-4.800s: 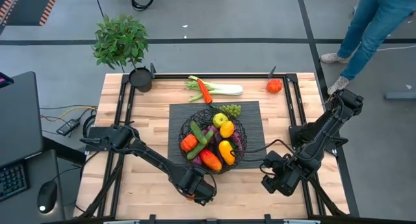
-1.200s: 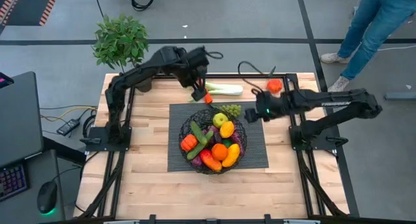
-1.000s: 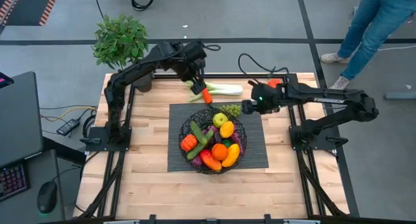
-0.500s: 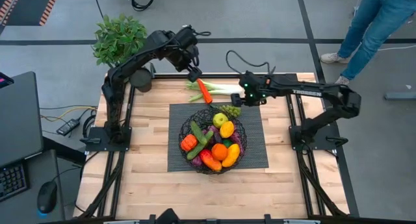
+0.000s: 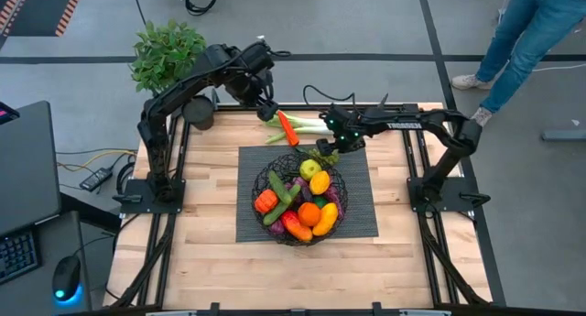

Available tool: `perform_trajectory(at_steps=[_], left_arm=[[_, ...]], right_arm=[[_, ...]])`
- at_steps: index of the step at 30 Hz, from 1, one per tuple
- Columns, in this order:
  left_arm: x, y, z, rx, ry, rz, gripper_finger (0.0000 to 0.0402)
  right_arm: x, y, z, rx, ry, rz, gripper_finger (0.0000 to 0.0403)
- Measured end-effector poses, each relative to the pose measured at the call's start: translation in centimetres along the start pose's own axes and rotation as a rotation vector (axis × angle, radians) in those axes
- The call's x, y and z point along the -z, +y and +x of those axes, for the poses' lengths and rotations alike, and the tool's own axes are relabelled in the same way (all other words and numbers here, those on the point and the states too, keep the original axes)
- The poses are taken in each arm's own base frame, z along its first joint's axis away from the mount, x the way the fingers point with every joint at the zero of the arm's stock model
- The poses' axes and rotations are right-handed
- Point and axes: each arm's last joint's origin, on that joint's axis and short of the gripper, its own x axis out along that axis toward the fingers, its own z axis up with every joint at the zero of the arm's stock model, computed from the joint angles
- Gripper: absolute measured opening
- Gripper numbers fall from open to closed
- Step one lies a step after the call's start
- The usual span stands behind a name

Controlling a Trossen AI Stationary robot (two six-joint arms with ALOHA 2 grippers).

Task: Build produce basket
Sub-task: Put the green grapes into the black wire basket

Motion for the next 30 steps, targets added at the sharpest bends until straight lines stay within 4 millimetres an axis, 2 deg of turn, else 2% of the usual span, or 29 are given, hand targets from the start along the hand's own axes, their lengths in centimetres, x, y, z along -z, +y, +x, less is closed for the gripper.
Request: perform_trajectory(at_steps=[8, 22, 30], left_arm=[[0.3, -1.1, 0.1, 0.010, 0.004, -0.050, 0.0389], [0.8, -2.2, 0.2, 0.018, 0.018, -0.090, 0.0389], [0.5, -1.2, 0.1, 0.004, 0.012, 0.028, 0.0389]], right_arm=[[-1.0, -0.8, 1.4, 0.012, 0.005, -0.039, 0.0346], [-2.4, -2.2, 1.2, 0.042, -0.034, -0.136, 0.0344], [-2.0, -1.2, 0.7, -0.076, -0.012, -0.454, 0.0305]])
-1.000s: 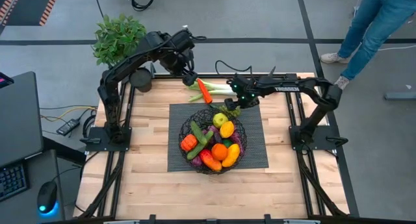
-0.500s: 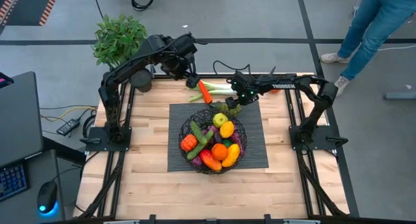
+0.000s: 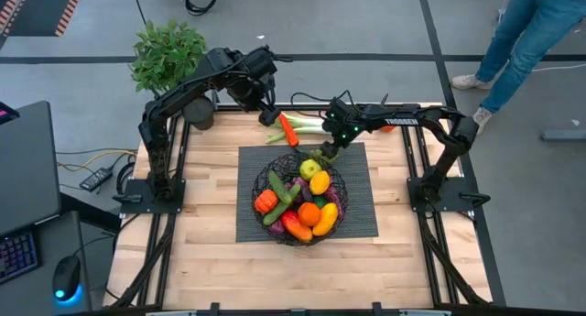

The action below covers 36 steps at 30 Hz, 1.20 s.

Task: Build produce basket
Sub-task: Put the green grapes into the black wire basket

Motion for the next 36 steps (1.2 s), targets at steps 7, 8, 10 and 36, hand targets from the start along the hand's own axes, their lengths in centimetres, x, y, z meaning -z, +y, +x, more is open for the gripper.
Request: perform_trajectory(at_steps=[7, 8, 10, 36], left_arm=[[0.1, 0.8, -0.1, -0.015, 0.026, 0.017, 0.0389], [0.1, 0.8, -0.1, -0.014, 0.025, 0.027, 0.0389], [0.1, 0.8, -0.1, -0.014, 0.025, 0.046, 0.0389], [0.0, 0.8, 0.0, -0.014, 0.023, 0.046, 0.0389]], right_arm=[[0.7, -0.1, -0.2, 0.049, 0.065, -0.209, 0.0287], [0.9, -0.2, -0.2, 0.055, 0.080, -0.220, 0.0285], [1.0, -0.3, -0.1, 0.070, 0.097, -0.224, 0.0281], [2.2, -0.7, 1.4, 0.081, 0.095, -0.435, 0.0218]])
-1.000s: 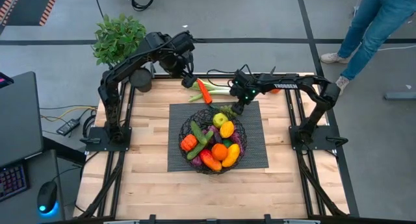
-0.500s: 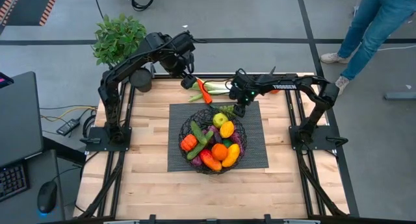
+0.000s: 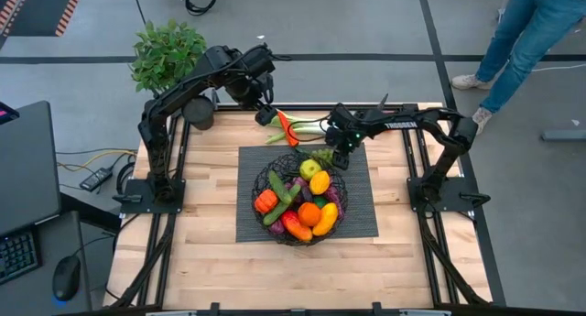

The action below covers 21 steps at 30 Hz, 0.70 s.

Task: Build produce basket
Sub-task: Put the green grapes into the black wire basket

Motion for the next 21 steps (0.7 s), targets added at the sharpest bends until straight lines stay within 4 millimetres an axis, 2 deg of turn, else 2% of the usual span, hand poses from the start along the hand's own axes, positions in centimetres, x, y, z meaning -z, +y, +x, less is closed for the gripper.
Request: perform_trajectory(at_steps=[5, 10, 15, 21], left_arm=[[0.0, 0.0, 0.0, 0.000, 0.000, 0.000, 0.0389], [0.0, 0.0, 0.0, 0.001, 0.000, 0.001, 0.0389], [0.0, 0.0, 0.0, 0.000, 0.000, 0.009, 0.0389], [0.0, 0.0, 0.0, -0.001, 0.000, 0.033, 0.0389]], right_arm=[[0.4, 0.0, 0.2, 0.007, 0.009, 0.025, 0.0155], [-0.6, -0.2, -0.5, 0.039, -0.011, 0.052, 0.0106], [-2.2, -0.9, -2.3, 0.108, -0.022, 0.070, 0.0071], [-4.6, -1.4, -5.9, 0.124, -0.033, 0.094, 0.0041]])
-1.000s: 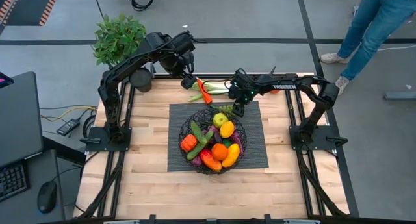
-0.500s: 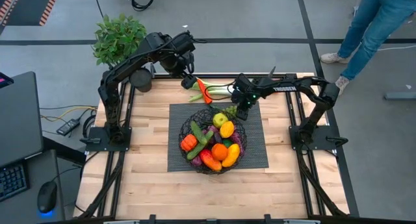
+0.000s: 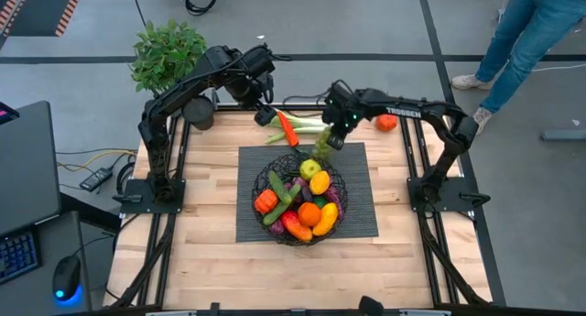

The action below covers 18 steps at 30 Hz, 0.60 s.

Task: Build produce basket
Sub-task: Put the green grapes into the black wire basket

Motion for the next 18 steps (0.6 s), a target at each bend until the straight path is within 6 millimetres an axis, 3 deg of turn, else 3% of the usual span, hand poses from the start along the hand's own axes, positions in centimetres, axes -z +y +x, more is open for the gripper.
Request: perform_trajectory(at_steps=[9, 18], left_arm=[[-0.2, 1.3, -0.1, -0.203, -0.027, 0.086, 0.0389], [-1.1, 5.3, -0.6, -0.247, -0.073, 0.046, 0.0389]], right_arm=[[-3.6, 1.0, -6.1, -0.050, -0.074, 0.031, 0.0035], [-5.1, 3.7, -11.9, -0.188, -0.098, 0.094, 0.0034]])
